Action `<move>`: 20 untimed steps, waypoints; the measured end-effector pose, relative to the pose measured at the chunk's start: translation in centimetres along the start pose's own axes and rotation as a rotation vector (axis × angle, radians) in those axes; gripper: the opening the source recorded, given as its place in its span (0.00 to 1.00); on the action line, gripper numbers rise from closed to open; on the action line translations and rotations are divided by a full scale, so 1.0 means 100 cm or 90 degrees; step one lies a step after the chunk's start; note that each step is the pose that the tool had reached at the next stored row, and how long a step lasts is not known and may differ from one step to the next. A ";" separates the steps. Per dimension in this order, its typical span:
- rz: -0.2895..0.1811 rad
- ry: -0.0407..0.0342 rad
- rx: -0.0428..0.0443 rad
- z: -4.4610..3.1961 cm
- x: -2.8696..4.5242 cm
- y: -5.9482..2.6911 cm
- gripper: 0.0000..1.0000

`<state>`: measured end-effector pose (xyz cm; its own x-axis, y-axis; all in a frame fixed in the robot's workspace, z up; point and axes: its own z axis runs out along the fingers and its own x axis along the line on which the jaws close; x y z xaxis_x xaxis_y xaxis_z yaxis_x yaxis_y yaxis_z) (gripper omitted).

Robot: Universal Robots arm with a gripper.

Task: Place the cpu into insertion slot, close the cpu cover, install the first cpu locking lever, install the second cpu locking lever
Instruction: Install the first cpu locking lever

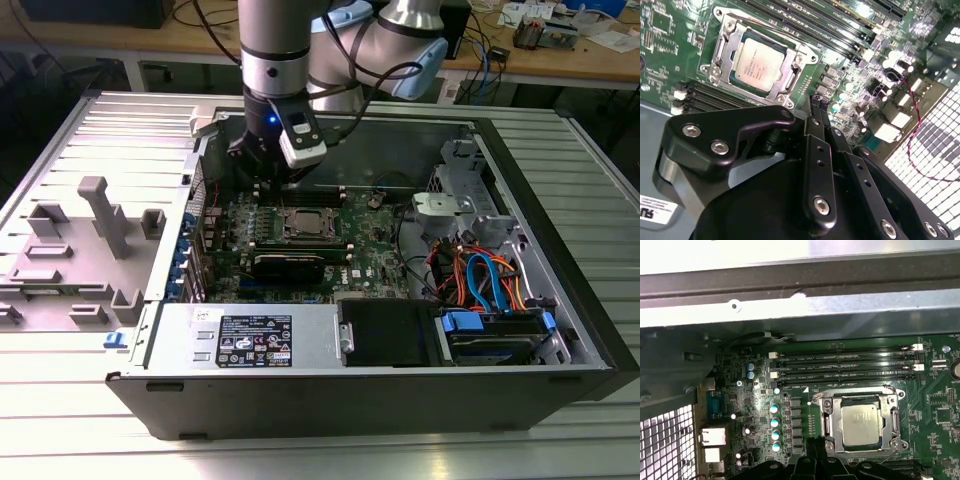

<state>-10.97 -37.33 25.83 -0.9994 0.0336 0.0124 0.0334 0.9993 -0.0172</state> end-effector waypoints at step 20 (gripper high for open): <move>-0.025 -0.0004 0.0003 0.0001 0.0001 0.0000 0.11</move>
<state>-10.98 -37.33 25.82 -0.9999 -0.0055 0.0125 -0.0057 0.9998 -0.0171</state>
